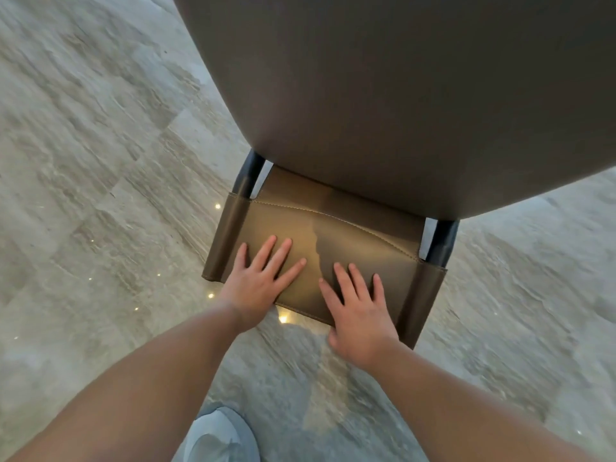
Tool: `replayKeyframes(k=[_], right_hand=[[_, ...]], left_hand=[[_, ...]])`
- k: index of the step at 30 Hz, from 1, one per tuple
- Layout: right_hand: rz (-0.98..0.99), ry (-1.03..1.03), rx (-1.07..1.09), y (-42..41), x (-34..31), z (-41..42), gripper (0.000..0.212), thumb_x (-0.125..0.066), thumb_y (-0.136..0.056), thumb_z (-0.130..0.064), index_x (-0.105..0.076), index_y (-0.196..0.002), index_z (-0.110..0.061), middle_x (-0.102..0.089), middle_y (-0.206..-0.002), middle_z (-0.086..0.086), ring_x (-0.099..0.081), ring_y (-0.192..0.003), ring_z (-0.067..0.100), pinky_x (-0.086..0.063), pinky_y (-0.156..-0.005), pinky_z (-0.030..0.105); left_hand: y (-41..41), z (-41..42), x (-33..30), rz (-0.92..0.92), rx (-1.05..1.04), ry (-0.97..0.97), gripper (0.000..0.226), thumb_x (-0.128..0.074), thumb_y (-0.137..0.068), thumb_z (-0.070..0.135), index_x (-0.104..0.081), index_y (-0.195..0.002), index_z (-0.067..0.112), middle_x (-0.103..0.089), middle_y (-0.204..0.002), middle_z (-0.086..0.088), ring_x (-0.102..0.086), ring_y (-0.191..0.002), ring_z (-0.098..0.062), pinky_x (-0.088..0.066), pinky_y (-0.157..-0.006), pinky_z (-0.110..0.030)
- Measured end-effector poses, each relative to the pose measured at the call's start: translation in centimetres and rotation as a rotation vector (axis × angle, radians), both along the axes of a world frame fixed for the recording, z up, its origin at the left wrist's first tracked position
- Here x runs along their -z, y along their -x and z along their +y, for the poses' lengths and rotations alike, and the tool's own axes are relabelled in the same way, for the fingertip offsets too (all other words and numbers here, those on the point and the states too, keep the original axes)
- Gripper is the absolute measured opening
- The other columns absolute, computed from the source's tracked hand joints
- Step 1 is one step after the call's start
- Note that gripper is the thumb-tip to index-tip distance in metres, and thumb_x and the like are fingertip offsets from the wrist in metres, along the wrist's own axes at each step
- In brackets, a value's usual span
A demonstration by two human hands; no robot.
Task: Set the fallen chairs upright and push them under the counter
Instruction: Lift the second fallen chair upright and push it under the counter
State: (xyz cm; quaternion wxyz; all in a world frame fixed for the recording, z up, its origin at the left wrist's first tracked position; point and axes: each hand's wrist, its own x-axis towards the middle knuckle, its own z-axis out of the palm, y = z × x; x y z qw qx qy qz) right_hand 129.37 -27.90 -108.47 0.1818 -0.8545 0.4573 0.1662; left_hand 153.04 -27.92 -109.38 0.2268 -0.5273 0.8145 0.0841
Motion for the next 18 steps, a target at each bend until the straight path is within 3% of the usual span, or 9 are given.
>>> replayKeyframes(k=[5, 10, 14, 18], right_hand=[[0.031, -0.008, 0.053, -1.0, -0.2, 0.3, 0.089, -0.05, -0.092, -0.042, 0.012, -0.154, -0.023, 0.022, -0.161, 0.011, 0.022, -0.146, 0.035, 0.006, -0.113, 0.064], [0.071, 0.007, 0.084, -2.1, -0.4, 0.6, 0.094, -0.052, -0.093, -0.037, 0.019, -0.152, -0.019, 0.024, -0.16, 0.013, 0.021, -0.146, 0.039, 0.003, -0.111, 0.068], [0.104, -0.007, 0.074, -1.3, -0.1, 0.5, 0.117, -0.062, -0.085, -0.024, 0.04, -0.141, -0.022, 0.039, -0.153, 0.011, 0.03, -0.142, 0.038, 0.006, -0.108, 0.07], [0.117, -0.02, 0.068, -1.1, 0.1, 0.5, 0.122, -0.064, -0.084, -0.026, 0.045, -0.137, -0.023, 0.056, -0.14, 0.012, 0.042, -0.133, 0.038, 0.011, -0.105, 0.071]], left_hand=[[0.3, 0.2, 0.4, 0.038, -0.042, -0.034, 0.104, -0.051, -0.095, 0.036, 0.043, -0.14, 0.035, 0.054, -0.143, -0.007, 0.032, -0.143, -0.039, -0.005, -0.111, -0.071], [-1.2, 0.1, -0.1, 0.076, 0.034, -0.045, 0.098, -0.048, -0.097, 0.039, 0.04, -0.14, 0.043, 0.03, -0.159, -0.004, 0.018, -0.148, -0.04, -0.01, -0.111, -0.072], [-0.5, -0.3, -0.8, 0.065, 0.093, -0.062, 0.1, -0.052, -0.097, 0.033, 0.038, -0.142, 0.036, 0.019, -0.164, -0.007, 0.012, -0.149, -0.043, -0.016, -0.113, -0.071], [-0.1, -0.8, -1.2, 0.03, 0.16, -0.05, 0.103, -0.056, -0.097, 0.031, 0.035, -0.144, 0.03, 0.022, -0.162, -0.008, 0.01, -0.149, -0.044, -0.018, -0.113, -0.068]])
